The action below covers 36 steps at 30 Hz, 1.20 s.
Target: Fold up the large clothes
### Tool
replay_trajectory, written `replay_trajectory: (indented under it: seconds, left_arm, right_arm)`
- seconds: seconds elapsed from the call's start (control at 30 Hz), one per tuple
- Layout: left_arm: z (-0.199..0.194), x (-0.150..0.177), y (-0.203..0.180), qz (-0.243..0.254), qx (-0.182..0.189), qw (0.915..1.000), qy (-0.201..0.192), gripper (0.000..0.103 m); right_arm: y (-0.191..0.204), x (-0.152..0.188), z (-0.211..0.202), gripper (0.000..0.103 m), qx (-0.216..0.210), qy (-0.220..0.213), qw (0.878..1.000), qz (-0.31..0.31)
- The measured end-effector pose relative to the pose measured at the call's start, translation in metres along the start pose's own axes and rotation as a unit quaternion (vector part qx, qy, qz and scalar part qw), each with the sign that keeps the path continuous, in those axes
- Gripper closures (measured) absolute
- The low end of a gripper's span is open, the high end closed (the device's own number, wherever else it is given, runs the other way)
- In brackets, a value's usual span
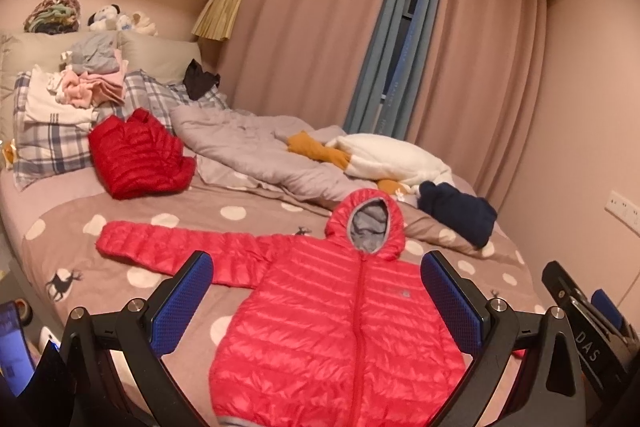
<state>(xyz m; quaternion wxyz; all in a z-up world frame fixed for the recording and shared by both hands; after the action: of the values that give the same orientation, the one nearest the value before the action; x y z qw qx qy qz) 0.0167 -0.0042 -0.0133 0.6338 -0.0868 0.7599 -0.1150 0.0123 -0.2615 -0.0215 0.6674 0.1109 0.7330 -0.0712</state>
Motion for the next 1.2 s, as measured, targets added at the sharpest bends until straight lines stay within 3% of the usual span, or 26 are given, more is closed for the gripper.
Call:
replay_trajectory:
  seconds: [0.67,1.2]
  left_arm:
    - [0.002,-0.0001,-0.0021,0.008,-0.011,0.9999,0.0,0.001]
    - [-0.0008,0.0006,-0.0042,0.007,0.001,1.0,0.005,0.001]
  right_arm:
    - [-0.005,-0.0008,-0.0016,0.0,0.008,0.0,1.0,0.005]
    - [-0.008,-0.0008,0.0023,0.0,0.011,0.005,1.0,0.002]
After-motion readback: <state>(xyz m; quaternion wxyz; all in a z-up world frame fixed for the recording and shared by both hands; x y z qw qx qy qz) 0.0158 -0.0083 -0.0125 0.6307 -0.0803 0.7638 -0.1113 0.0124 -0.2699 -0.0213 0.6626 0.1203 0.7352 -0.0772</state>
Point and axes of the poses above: each gripper's, at about its wrist camera, not at the fingertips, and z roughly the way its jaws point, y to its left, x to its underside, the point moved 1 cm from there along z, roughly the way its jaws point, and after that the axes turned 11 degrees about -y, right-handed, at the moved point
